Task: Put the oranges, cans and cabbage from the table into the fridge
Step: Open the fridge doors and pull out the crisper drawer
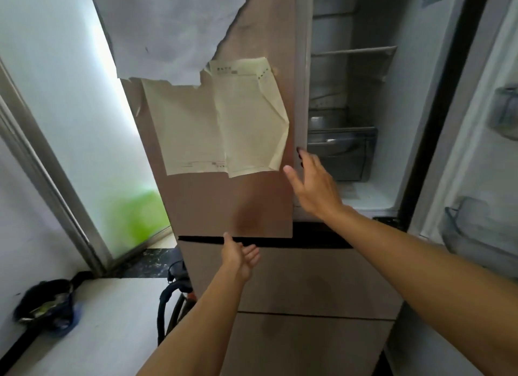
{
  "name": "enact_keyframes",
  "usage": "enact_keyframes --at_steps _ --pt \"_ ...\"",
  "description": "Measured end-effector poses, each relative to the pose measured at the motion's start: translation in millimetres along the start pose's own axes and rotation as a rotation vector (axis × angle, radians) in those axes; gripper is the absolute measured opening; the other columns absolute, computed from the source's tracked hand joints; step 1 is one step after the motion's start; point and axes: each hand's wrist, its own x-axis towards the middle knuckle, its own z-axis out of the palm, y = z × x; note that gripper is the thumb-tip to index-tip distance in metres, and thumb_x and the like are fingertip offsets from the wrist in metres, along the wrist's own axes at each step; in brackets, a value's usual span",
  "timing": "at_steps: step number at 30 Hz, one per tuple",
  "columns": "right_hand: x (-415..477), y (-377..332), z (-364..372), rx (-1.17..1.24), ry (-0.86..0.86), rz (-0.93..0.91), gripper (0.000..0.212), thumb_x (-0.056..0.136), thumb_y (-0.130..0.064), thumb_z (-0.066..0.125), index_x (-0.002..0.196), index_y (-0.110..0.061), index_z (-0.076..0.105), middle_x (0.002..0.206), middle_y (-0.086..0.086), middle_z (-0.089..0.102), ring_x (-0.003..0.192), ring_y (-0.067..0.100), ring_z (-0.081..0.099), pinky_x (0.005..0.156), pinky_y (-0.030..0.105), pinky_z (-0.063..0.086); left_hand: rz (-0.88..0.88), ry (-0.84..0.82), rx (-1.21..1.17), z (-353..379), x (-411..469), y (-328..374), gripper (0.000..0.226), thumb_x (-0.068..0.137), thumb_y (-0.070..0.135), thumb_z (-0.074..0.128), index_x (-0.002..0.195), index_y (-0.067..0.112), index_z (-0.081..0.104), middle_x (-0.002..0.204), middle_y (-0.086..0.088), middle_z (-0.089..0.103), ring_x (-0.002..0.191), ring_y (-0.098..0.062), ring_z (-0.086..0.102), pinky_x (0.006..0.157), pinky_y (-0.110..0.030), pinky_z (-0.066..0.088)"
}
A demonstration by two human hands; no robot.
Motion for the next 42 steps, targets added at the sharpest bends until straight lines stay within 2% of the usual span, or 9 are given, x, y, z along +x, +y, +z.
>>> enact_keyframes --at_steps 7,17,25,29,31,33,35,38,42 --pt "29.4 -0.3 47.5 0.094 0.188 0.044 0.078 0.09 -0.063 0.025 0.149 -0.012 0.026 0.141 0.014 0.045 0.124 0.033 0.049 0.096 0.042 0.043 -0.089 -0.009 -0.249 30.6 33.5 10.0 0.083 0.091 0.072 0.018 0.153 0.017 0.017 0.156 -0.019 0.022 0.141 -0.04 0.026 0.111 -0.054 0.031" --pt "15.3 -8.6 43.9 0.066 0.153 0.061 0.089 0.082 -0.076 0.017 0.149 -0.017 0.022 0.143 0.011 0.043 0.119 0.033 0.053 0.091 0.045 0.047 -0.123 -0.099 -0.236 16.8 23.9 11.8 0.08 0.094 0.067 0.022 0.152 0.013 0.016 0.156 -0.018 0.022 0.143 -0.036 0.024 0.114 -0.051 0.026" --pt "-42.2 -37.1 27.7 -0.021 0.159 -0.011 0.092 0.083 -0.071 0.047 0.152 -0.021 0.013 0.133 0.012 0.038 0.107 0.023 0.05 0.075 0.029 0.04 -0.034 -0.077 -0.08 -14.1 -16.3 3.2 0.059 0.1 0.054 0.029 0.145 0.018 0.035 0.147 -0.012 0.041 0.129 -0.033 0.045 0.089 -0.046 0.044" --pt "-73.3 -42.5 8.8 -0.042 0.095 -0.181 0.078 0.088 -0.069 0.033 0.15 -0.024 0.023 0.131 0.008 0.042 0.099 0.016 0.05 0.067 0.027 0.039 0.035 -0.07 -0.002 -41.7 -49.8 3.7 0.058 0.099 0.049 0.038 0.145 0.014 0.034 0.141 -0.017 0.046 0.121 -0.035 0.051 0.084 -0.046 0.051" --pt "-84.6 -36.3 -2.9 0.006 0.095 -0.239 0.066 0.092 -0.062 0.03 0.142 -0.02 0.038 0.125 0.005 0.049 0.101 0.014 0.052 0.067 0.026 0.041 0.083 -0.05 0.056 -55.4 -65.8 6.3 0.055 0.099 0.05 0.038 0.135 0.009 0.045 0.126 -0.019 0.057 0.11 -0.032 0.059 0.085 -0.046 0.051" --pt "-93.0 -27.8 -11.6 0.035 0.115 -0.22 0.058 0.094 -0.057 0.031 0.133 -0.019 0.049 0.117 0.002 0.055 0.098 0.014 0.055 0.066 0.029 0.045 0.152 -0.006 0.15 -68.9 -84.3 10.7 0.045 0.101 0.047 0.034 0.099 0.01 0.059 0.08 -0.009 0.067 0.071 -0.017 0.065 0.062 -0.031 0.052" --pt "-100.6 -21.5 -14.0 0.032 0.108 -0.178 0.054 0.094 -0.054 0.031 0.125 -0.017 0.056 0.113 0.003 0.058 0.098 0.018 0.057 0.067 0.029 0.043 0.218 0.046 0.226 -82.0 -106.1 16.5 0.04 0.099 0.043 0.04 0.071 0.018 0.052 0.047 0.004 0.051 0.04 -0.009 0.049 0.042 -0.02 0.043" --pt "-109.0 -22.7 -3.2 0.014 0.009 -0.144 0.039 0.099 -0.042 0.04 0.122 -0.016 0.058 0.117 0.005 0.058 0.106 0.022 0.056 0.073 0.033 0.044 0.288 0.182 0.272 -109.9 -133.0 30.5 0.026 0.093 0.04 0.053 0.092 0.017 0.067 0.082 -0.003 0.07 0.071 -0.02 0.067 0.06 -0.033 0.058" --pt "-115.6 -48.0 23.0 0.015 -0.108 -0.164 0.039 0.099 -0.042 0.04 0.122 -0.016 0.059 0.118 0.004 0.057 0.108 0.023 0.054 0.072 0.034 0.043 0.443 0.364 0.312 -147.5 -160.1 60.4 0.032 0.098 0.04 0.04 0.1 0.015 0.06 0.098 -0.007 0.063 0.079 -0.021 0.058 0.059 -0.029 0.046"
